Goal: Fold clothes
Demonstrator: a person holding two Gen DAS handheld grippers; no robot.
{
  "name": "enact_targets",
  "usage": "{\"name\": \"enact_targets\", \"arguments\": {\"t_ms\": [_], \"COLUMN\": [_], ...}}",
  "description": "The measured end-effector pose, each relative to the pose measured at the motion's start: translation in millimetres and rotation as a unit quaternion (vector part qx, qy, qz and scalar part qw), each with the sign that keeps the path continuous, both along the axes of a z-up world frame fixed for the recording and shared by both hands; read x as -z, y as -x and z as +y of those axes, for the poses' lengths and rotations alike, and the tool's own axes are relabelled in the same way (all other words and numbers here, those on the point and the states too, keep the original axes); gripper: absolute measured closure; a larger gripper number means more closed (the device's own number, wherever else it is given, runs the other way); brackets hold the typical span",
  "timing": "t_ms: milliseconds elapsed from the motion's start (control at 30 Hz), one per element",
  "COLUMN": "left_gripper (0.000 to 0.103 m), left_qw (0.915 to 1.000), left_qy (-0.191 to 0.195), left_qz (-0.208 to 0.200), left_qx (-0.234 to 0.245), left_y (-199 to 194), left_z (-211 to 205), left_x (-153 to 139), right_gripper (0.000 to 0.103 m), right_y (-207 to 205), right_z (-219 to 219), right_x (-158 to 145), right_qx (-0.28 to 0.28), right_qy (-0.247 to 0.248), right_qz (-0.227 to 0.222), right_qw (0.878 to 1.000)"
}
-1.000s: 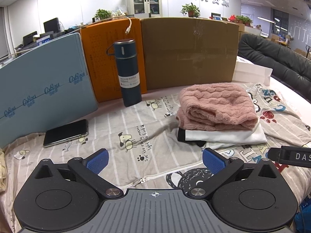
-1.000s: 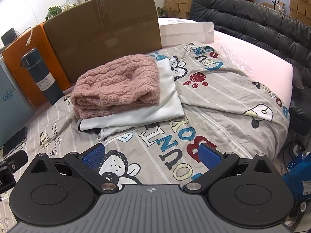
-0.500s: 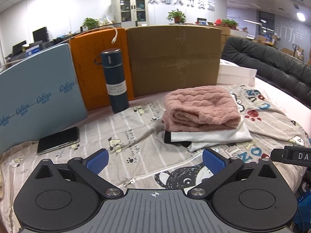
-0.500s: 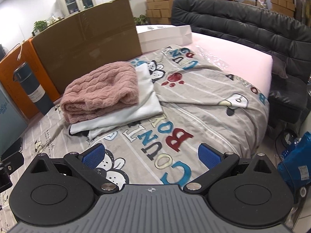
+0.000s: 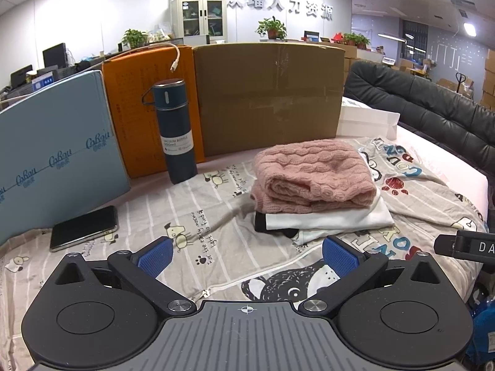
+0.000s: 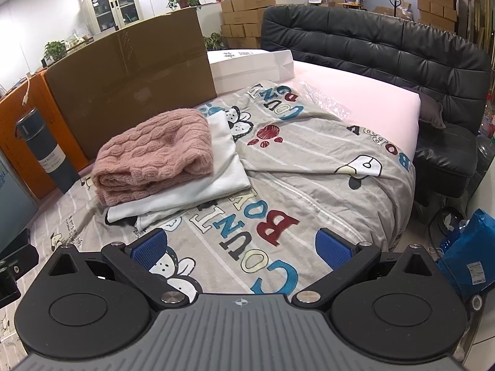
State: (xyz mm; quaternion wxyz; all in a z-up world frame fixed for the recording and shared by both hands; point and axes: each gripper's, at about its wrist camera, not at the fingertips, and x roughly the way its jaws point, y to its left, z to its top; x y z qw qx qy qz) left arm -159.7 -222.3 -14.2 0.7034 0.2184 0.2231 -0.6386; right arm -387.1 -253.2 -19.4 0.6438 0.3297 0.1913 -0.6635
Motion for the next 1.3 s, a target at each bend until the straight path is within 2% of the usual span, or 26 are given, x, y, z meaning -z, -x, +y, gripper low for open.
{"name": "enact_targets", "arguments": {"t_ms": [533, 1300], "left_gripper": [0.000, 0.000], "left_qw": [0.9999, 0.9998], "left_qy": [-0.007, -0.006], "left_qz": [0.009, 0.014], "left_qx": [-0.011, -0.010], "left_y": [-14, -16], "left_z": [-7, -7], "left_x": [5, 4], "right_gripper": [0.000, 0.000], "right_y": [-17, -17], "right_z": [-13, -15], "right_x": [1, 2], "right_qx": [-0.016, -0.018], "right_qy": [-0.008, -0.013], "right_qz": [0.017, 0.020], "right_qw": [1.000, 1.000]}}
